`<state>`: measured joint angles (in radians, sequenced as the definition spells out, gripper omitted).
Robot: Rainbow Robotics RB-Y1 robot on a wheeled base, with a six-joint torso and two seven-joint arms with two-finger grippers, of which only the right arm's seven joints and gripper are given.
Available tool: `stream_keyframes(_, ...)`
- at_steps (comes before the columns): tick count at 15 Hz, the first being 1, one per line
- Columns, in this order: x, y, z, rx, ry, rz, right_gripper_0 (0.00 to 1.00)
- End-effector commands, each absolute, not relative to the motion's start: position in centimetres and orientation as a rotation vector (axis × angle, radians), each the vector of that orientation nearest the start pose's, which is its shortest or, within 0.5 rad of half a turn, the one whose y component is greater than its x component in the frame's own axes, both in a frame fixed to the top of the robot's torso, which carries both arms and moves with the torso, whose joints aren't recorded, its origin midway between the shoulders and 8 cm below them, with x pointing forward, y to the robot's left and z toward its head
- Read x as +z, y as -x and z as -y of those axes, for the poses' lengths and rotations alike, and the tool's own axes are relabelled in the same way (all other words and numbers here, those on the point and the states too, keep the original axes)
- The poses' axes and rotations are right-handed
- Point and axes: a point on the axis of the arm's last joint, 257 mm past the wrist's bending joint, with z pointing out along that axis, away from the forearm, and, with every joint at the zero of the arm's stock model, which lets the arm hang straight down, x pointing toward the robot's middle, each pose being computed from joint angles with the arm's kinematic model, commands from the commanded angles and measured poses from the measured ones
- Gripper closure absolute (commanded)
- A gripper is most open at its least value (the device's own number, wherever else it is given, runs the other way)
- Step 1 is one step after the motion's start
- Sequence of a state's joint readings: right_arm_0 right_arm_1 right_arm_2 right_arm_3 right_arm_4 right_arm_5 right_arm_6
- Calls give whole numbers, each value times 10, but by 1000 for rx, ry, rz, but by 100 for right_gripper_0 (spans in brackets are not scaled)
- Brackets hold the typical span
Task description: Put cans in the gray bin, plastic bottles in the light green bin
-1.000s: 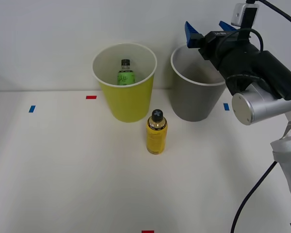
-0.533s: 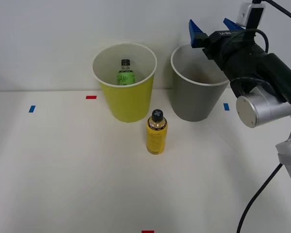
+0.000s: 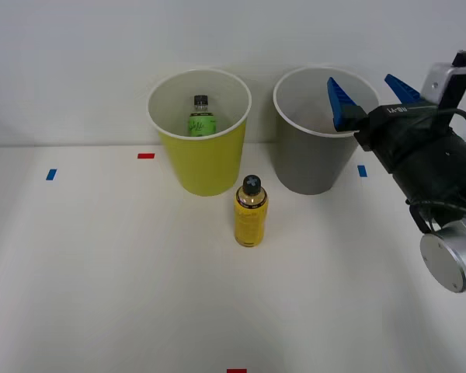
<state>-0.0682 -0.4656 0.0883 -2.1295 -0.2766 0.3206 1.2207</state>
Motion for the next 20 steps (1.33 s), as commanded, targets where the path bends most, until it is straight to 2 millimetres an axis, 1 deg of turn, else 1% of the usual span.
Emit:
stream_keyframes(1,-19,-483,198,348,128,-1387,0)
stream_keyframes(2,-24,-473,199,344,128,-1395,0)
stream_keyframes(5,-49,-445,201,309,135,-1446,0)
stream_keyframes(7,-73,-425,207,277,132,-1501,0)
stream_keyframes(9,-99,-409,219,232,113,-1555,0)
stream_keyframes(10,-109,-404,225,195,110,-1571,0)
stream_keyframes(11,-115,-401,228,179,111,-1583,0)
stream_keyframes(14,-133,-391,231,174,110,-1629,0)
stream_keyframes(15,-143,-386,233,172,100,-1654,0)
stream_keyframes(17,-163,-374,226,181,96,-1702,0)
stream_keyframes(19,-186,-358,229,136,95,-1757,0)
stream_keyframes(20,-198,-349,226,146,81,-1787,0)
